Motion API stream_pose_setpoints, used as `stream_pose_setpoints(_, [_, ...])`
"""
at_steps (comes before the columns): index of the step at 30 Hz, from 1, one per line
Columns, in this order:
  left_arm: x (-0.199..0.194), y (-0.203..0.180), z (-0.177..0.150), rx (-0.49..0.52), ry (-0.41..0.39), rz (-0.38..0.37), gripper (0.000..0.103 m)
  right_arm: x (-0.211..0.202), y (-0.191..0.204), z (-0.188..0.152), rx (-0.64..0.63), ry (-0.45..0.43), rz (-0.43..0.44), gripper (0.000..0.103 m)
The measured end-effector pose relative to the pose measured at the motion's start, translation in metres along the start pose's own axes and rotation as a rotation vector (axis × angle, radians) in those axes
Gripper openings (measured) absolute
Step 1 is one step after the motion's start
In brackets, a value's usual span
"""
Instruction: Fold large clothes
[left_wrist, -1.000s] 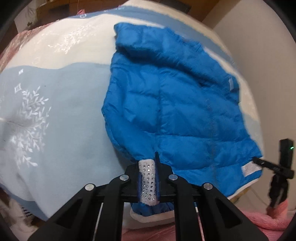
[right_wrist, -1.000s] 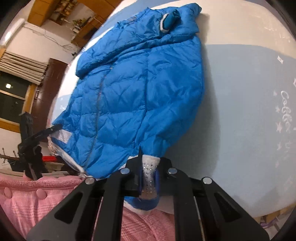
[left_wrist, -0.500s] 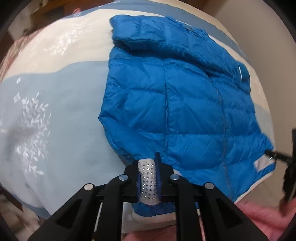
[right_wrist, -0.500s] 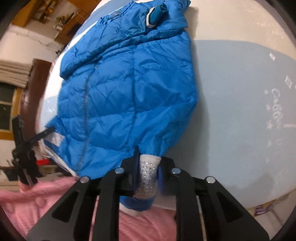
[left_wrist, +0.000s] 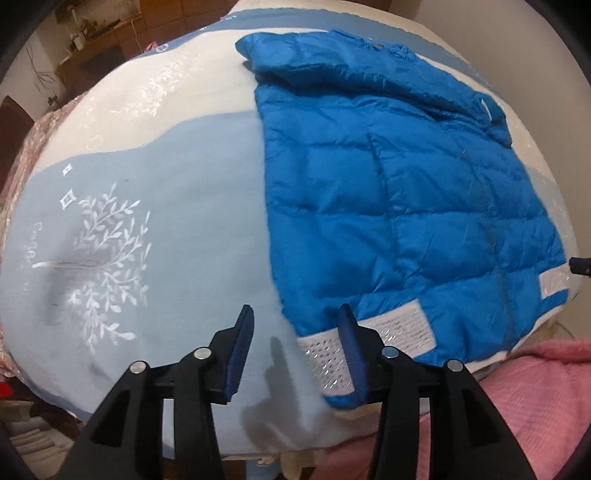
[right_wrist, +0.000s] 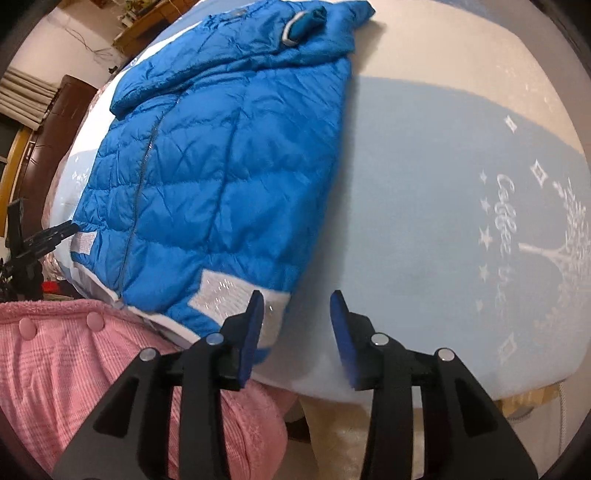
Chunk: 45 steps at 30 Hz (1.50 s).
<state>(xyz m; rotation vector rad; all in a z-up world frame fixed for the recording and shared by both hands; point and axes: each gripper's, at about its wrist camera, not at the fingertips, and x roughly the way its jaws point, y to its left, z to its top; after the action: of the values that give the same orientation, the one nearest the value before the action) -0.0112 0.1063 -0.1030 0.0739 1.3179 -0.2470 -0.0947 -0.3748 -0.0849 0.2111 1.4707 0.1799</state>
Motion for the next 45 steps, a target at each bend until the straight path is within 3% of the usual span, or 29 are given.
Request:
stream_pose_setpoints(8, [0.018, 0.002, -0.018, -0.108, 0.126, -0.197, 0.053, 0.035, 0.011, -0.014, 0.008, 0.092, 0.128, 0.040])
stream_pose_setpoints(10, [0.022, -0.001, -0.023, -0.112, 0.144, -0.215, 0.052, 0.039, 0.012, -0.015, 0.007, 0.094, 0.137, 0.030])
stream_pose_setpoints(12, [0.022, -0.005, -0.026, -0.111, 0.148, -0.228, 0.041, 0.037, 0.012, -0.014, 0.006, 0.079, 0.150, 0.017])
stream_pose_setpoints(13, [0.021, -0.006, -0.025, -0.108, 0.145, -0.221, 0.027, 0.035, 0.013, -0.013, 0.007, 0.071, 0.158, 0.012])
stream_pose_setpoints(14, [0.018, -0.008, -0.023, -0.101, 0.144, -0.209, 0.020, 0.032, 0.013, -0.012, 0.003, 0.060, 0.167, 0.010])
stream_pose_setpoints(18, [-0.001, -0.011, -0.008, -0.108, 0.107, -0.230, 0.013, 0.008, 0.020, -0.002, -0.011, -0.015, 0.195, 0.007])
stream_pose_setpoints(23, [-0.033, -0.025, 0.027, -0.048, 0.004, -0.213, 0.012, -0.020, 0.025, 0.021, -0.031, -0.087, 0.193, 0.007])
stream_pose_setpoints(32, [-0.049, -0.028, 0.101, -0.018, -0.111, -0.178, 0.013, -0.050, 0.014, 0.093, -0.024, -0.135, 0.132, 0.007])
stream_pose_setpoints(45, [-0.014, -0.020, 0.218, -0.106, -0.132, -0.135, 0.012, -0.037, -0.011, 0.216, 0.110, -0.109, 0.128, 0.007])
